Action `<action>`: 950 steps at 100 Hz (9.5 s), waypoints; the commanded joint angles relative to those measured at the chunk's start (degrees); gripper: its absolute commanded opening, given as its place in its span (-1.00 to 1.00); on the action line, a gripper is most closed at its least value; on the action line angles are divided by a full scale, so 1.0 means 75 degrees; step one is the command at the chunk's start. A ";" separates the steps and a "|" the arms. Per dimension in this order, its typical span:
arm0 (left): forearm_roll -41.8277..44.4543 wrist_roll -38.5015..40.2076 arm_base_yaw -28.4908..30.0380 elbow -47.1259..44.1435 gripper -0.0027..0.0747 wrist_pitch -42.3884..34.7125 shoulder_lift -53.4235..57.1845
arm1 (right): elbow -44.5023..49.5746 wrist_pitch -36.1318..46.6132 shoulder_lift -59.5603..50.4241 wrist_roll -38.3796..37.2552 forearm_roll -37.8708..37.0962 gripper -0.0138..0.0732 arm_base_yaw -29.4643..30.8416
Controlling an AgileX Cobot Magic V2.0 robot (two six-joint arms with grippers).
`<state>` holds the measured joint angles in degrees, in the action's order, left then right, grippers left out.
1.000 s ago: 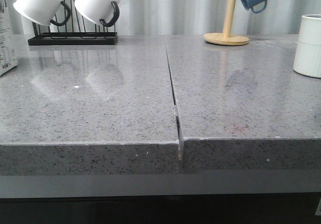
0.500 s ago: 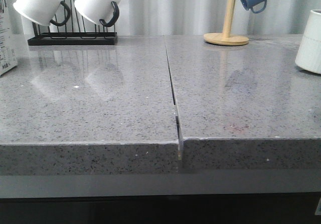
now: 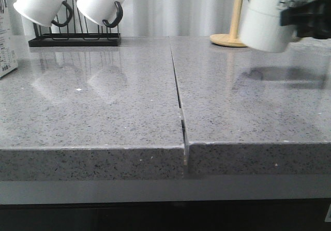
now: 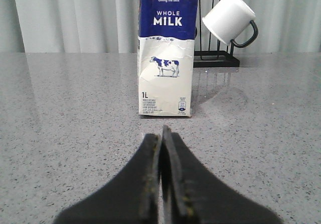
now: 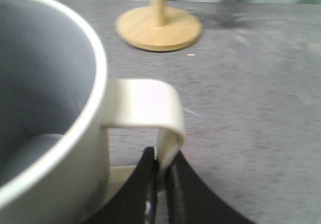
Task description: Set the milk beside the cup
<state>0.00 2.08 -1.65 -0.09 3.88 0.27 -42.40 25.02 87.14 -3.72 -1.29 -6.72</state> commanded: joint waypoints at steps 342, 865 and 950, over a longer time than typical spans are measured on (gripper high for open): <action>0.0000 0.0037 0.0010 -0.0038 -0.99 -0.0745 0.0248 | 0.3526 -0.3440 -0.9306 0.0040 0.0325 -0.84 -0.2186; -0.7992 -0.5509 -0.5433 0.7994 0.79 -0.4983 -1.2033 | 0.3526 -0.3430 -0.9306 0.0040 0.0325 -0.84 -0.2186; -0.6667 -0.5295 -0.6001 0.5531 0.55 -0.5158 -0.9336 | 0.3526 -0.3430 -0.9306 0.0040 0.0325 -0.84 -0.2186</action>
<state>-55.63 -40.48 -46.18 42.15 -31.48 -73.73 -14.36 -4.84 17.04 -3.72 1.11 -23.14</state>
